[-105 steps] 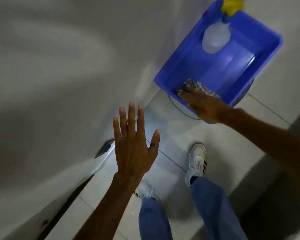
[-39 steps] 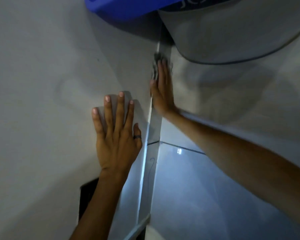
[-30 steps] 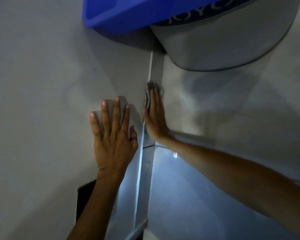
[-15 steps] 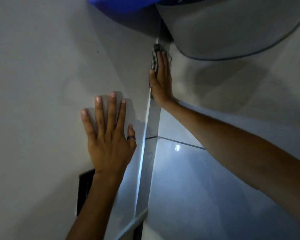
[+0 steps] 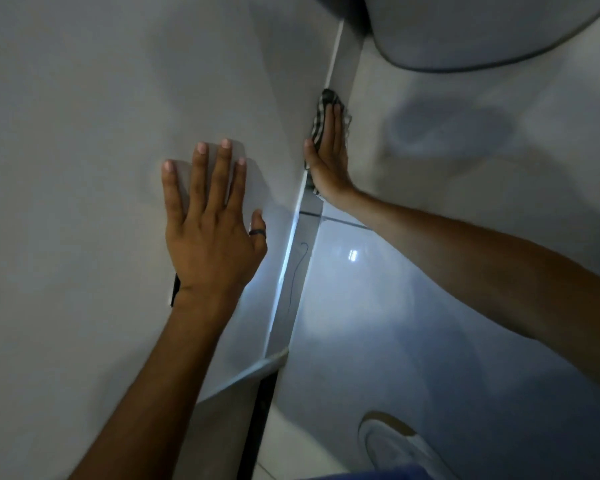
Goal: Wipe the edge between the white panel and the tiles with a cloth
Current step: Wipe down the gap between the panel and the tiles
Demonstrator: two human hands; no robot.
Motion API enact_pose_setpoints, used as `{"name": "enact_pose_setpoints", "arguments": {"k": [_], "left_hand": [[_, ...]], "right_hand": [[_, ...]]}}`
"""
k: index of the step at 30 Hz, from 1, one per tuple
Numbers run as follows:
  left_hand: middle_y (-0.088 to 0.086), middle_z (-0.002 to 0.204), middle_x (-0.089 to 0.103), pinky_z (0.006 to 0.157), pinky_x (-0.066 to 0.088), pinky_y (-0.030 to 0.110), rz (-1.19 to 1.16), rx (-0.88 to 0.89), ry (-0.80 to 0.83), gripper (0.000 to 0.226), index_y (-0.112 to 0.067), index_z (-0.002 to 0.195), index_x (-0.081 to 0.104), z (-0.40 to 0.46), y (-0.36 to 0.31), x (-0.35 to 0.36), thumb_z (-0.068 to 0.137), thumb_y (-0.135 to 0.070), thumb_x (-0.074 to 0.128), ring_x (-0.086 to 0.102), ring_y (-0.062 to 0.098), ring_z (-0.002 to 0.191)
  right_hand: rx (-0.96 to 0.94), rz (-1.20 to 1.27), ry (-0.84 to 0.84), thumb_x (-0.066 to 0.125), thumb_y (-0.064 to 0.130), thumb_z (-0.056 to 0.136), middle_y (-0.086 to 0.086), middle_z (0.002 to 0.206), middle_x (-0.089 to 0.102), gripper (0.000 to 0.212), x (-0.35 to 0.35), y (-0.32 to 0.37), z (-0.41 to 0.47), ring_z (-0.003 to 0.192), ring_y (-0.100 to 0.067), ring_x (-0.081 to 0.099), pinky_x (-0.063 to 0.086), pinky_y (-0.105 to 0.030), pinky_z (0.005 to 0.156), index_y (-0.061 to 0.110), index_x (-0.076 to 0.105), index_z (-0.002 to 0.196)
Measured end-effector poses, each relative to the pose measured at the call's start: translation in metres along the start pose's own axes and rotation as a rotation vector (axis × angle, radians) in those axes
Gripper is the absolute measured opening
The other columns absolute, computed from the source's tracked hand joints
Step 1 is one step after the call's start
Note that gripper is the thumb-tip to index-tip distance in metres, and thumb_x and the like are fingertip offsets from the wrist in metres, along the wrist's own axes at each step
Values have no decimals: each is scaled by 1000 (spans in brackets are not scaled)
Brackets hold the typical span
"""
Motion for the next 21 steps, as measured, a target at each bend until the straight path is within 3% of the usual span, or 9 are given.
{"name": "enact_pose_setpoints", "arguments": {"k": [4,9,12,14,17,21], "left_hand": [[4,183,1,124,-34,43,-17,-8,-30,75,-20,175,16,-23,14,-3,110,-46,40,-4,28,169],[5,183,1,125,-32,40,8,27,-61,73,-19,176,10,-40,23,-1,113,-49,30,0,31,169],[6,183,3,124,-33,39,12,27,-82,73,-19,176,11,-43,24,-1,113,-50,27,3,32,168],[5,183,2,123,-34,39,4,27,-77,74,-19,176,9,-43,22,1,112,-51,27,3,32,168],[5,183,-1,123,-35,41,14,25,-82,73,-20,176,6,-44,22,4,113,-51,25,1,33,168],[5,183,1,123,-35,42,32,24,-91,71,-20,176,6,-45,21,5,115,-50,22,2,33,168]], "right_hand": [[34,-31,63,44,34,100,-18,174,1,80,25,-7,-57,162,-34,-1,4,-51,132,7,3,162],[50,-25,166,46,42,99,-15,174,-5,87,59,-17,-154,163,-29,-6,2,-47,133,9,-2,163],[81,-40,363,44,57,101,7,171,-29,94,94,-35,-242,158,-12,-24,-2,-41,131,31,-25,159],[87,-60,546,43,62,101,17,162,-42,96,119,-49,-311,152,-7,-35,-3,-46,131,41,-36,151],[17,-21,767,35,68,101,20,156,-48,89,140,-57,-387,151,-3,-38,1,-55,132,44,-37,148],[28,-8,657,22,76,98,20,159,-46,84,130,-51,-347,153,-3,-34,-1,-52,133,45,-37,148]]}}
Point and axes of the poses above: each hand's wrist, its own z-axis towards the middle knuckle, its own x-axis out of the palm, y = z × x, the point moved 8 cm from there along z, towards the middle knuckle
